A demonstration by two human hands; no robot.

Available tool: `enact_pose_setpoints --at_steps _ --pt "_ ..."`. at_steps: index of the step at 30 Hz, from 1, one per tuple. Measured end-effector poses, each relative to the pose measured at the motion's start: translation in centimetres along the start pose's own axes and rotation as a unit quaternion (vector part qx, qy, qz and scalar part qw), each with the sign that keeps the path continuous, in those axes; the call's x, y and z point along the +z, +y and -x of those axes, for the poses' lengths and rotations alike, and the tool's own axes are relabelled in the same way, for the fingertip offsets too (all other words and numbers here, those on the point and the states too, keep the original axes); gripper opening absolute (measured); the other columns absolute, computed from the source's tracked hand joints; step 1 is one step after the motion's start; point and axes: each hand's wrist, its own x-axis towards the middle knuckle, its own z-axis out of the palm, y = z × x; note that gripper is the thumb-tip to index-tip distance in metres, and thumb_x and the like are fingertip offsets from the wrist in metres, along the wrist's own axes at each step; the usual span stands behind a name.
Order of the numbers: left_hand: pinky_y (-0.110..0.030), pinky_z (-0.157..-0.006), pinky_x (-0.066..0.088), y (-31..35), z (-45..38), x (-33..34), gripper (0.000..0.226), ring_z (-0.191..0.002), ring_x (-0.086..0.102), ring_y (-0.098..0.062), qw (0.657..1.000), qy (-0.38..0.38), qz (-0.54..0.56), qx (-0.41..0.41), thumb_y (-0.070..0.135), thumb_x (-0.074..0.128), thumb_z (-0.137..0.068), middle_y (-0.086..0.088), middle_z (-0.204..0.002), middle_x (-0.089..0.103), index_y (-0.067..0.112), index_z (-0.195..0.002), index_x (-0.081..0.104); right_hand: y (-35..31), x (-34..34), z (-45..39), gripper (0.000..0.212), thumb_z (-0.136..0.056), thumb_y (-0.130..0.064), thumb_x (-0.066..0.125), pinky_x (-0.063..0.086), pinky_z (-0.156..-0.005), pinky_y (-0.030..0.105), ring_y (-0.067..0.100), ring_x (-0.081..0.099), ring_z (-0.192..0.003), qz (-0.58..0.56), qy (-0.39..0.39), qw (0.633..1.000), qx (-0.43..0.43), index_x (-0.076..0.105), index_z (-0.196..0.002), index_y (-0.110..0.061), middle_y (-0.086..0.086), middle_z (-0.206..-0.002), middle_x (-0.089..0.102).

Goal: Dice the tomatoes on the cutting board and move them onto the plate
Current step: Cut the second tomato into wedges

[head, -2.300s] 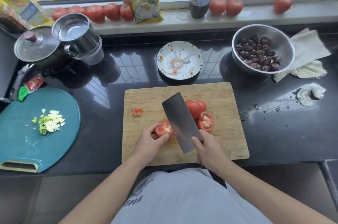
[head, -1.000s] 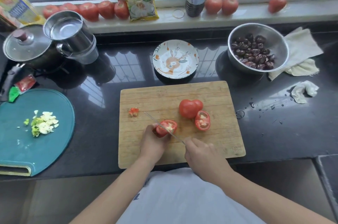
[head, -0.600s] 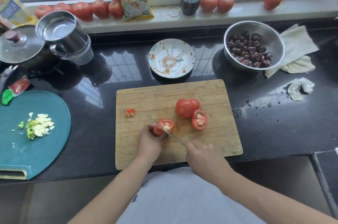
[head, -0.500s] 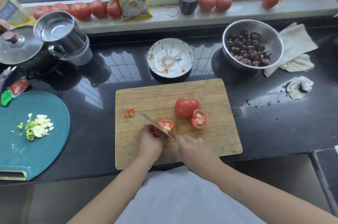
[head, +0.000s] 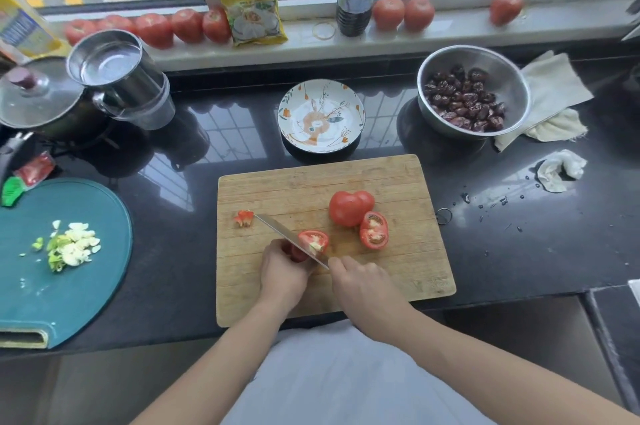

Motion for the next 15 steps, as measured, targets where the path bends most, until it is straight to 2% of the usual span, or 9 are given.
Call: enact_pose_setpoints --at_steps 3,6,7,10,12,14,15 --pt "-0.027 -0.065 0.047 0.0 -0.1 0.2 0.031 -0.087 0.069 -0.014 1.0 0.001 -0.001 -0.001 0.026 0.087 -0.076 0.003 -0.092 0.073 0.017 -0.098 0.068 -0.4 -0.8 -0.1 0.028 -0.07 0.003 0.071 0.02 -0.042 0.031 0.028 0.055 -0.048 -0.006 0.007 1.0 0.011 0.053 -0.082 -0.015 0.002 -0.07 0.056" --pt "-0.028 -0.064 0.047 -0.1 -0.2 0.3 0.03 -0.087 0.071 -0.02 1.0 0.006 -0.001 0.003 0.025 0.085 -0.075 0.0 -0.092 0.074 0.014 -0.097 0.068 -1.3 -1.9 -1.0 0.023 -0.086 0.006 0.05 0.031 -0.054 0.037 0.036 0.063 -0.074 -0.023 0.002 1.0 -0.009 0.054 -0.101 -0.01 0.01 -0.092 0.061" --pt "-0.028 -0.065 0.047 -0.2 -0.3 0.3 0.031 -0.089 0.071 -0.022 1.0 0.007 -0.004 0.005 0.027 0.084 -0.074 -0.001 -0.094 0.073 0.014 -0.098 0.068 -1.3 -2.0 -1.2 0.023 -0.087 0.005 0.047 0.031 -0.055 0.037 0.037 0.063 -0.076 -0.031 0.002 0.999 -0.008 0.055 -0.102 -0.01 0.01 -0.093 0.062" --pt "-0.031 -0.075 0.049 -0.4 -0.3 0.2 0.04 -0.097 0.067 -0.02 1.0 0.005 -0.016 0.0 0.037 0.086 -0.077 0.001 -0.106 0.069 0.02 -0.106 0.064 -0.3 -1.0 -0.4 0.019 -0.082 0.0 0.054 0.026 -0.045 0.035 0.034 0.06 -0.065 -0.057 0.022 0.998 0.01 0.058 -0.092 -0.015 0.005 -0.081 0.063" --pt "-0.032 -0.083 0.05 -0.5 -0.4 -0.1 0.04 -0.102 0.064 -0.017 0.999 -0.002 -0.037 0.006 0.033 0.085 -0.081 0.002 -0.116 0.064 0.025 -0.11 0.059 1.0 -0.1 1.0 0.015 -0.082 -0.004 0.055 0.034 -0.044 0.04 0.03 0.055 -0.058 -0.128 0.053 0.99 0.019 0.058 -0.084 -0.019 0.001 -0.069 0.059" --pt "-0.029 -0.091 0.047 -0.6 -0.3 -0.4 0.045 -0.109 0.06 -0.015 0.998 -0.021 -0.059 0.023 0.023 0.081 -0.086 0.003 -0.127 0.055 0.027 -0.122 0.055 2.4 -0.3 2.1 0.016 -0.09 -0.015 0.051 0.044 -0.049 0.043 0.022 0.054 -0.054 -0.235 0.078 0.965 0.084 0.052 -0.075 -0.022 -0.003 -0.06 0.055" --pt "-0.027 -0.094 0.045 -0.7 -0.3 -0.5 0.052 -0.11 0.057 -0.014 0.996 -0.03 -0.075 0.034 0.019 0.079 -0.087 0.003 -0.13 0.049 0.025 -0.132 0.053 2.9 -0.4 2.3 0.019 -0.094 -0.021 0.048 0.048 -0.052 0.043 0.017 0.056 -0.053 -0.28 0.064 0.95 0.123 0.051 -0.076 -0.022 -0.002 -0.058 0.056"
